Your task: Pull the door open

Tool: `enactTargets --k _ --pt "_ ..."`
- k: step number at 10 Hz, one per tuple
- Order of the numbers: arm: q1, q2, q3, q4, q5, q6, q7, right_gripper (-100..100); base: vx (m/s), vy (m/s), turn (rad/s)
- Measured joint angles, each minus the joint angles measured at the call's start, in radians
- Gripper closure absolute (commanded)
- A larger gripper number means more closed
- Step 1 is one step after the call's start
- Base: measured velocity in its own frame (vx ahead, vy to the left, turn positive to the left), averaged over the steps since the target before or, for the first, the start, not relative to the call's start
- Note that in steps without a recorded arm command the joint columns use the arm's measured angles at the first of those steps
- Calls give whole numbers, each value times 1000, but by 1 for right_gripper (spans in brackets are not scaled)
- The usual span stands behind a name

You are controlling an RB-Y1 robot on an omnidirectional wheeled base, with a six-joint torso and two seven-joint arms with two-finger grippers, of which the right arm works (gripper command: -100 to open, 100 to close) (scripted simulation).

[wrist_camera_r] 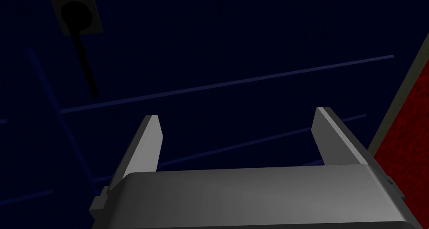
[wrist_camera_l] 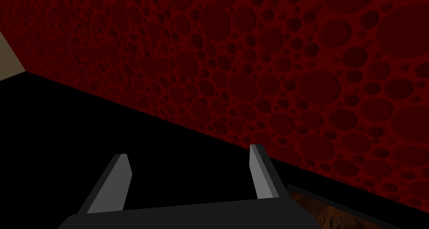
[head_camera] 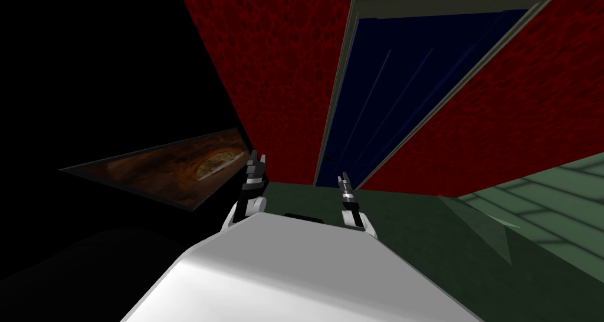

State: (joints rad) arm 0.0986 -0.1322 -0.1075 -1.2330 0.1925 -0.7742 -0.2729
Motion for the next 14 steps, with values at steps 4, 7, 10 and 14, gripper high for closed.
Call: enactTargets --k 4,7,10,14 --pt "-37 -15 -10 116 12 -22 -15 -100 84 -5 -2" --pt "-65 -23 -16 187 18 -34 -22 -100 64 -9 -1" --pt "-86 -27 -21 255 25 -44 -28 -100 67 1 -1" --pt "-121 -35 -30 360 33 -68 -34 -100 79 -7 -1"
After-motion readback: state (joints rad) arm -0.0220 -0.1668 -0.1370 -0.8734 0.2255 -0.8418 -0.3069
